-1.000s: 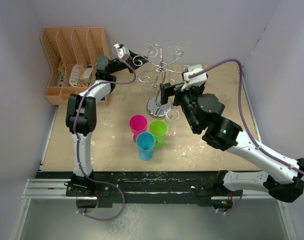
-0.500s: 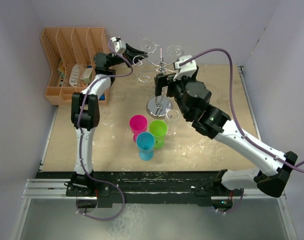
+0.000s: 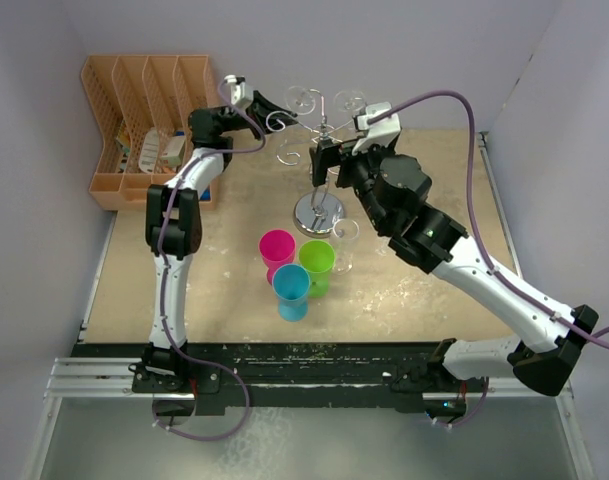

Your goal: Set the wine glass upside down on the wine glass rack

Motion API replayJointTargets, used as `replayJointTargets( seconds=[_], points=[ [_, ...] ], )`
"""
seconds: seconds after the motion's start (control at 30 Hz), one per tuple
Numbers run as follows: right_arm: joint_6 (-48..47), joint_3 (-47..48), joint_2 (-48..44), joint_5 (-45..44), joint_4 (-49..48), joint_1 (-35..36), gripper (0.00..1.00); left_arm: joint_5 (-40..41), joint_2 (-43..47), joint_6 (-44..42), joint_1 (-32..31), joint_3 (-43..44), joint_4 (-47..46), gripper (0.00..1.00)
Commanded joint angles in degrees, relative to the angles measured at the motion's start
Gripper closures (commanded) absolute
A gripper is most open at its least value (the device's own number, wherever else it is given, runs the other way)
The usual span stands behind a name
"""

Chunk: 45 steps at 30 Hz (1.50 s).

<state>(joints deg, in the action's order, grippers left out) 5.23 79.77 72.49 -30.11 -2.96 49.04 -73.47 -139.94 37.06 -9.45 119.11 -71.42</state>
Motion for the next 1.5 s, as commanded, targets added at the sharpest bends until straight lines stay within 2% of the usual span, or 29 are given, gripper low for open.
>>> replayJointTargets(
  seconds=[0.0, 0.17, 0.77, 1.23, 1.47],
  points=[
    [1.1, 2.6, -0.3, 1.7, -1.3, -1.1, 0.01, -1.2, -1.0, 5.1, -0.4, 4.9, -5.8, 1.0],
    [1.4, 2.7, 0.1, 2.3, -1.1, -1.6, 0.01, -0.7, -2.5, 7.3, -1.7, 6.7, -7.0, 1.0],
    [1.4, 3.3, 1.0, 3.0, -1.1, -1.6, 0.02, 3.8, -4.5, 2.5, -4.1, 8.9, -2.8, 1.0],
    [1.3, 4.3, 2.5, 3.9, -0.6, -1.7, 0.02, 10.5, -7.8, -4.8, -3.6, 14.9, 4.8, 1.0],
    [1.2, 4.6, 2.9, 4.3, -0.7, -1.7, 0.02, 12.0, -9.5, -4.2, -1.9, 18.2, 5.6, 1.0]
  ],
)
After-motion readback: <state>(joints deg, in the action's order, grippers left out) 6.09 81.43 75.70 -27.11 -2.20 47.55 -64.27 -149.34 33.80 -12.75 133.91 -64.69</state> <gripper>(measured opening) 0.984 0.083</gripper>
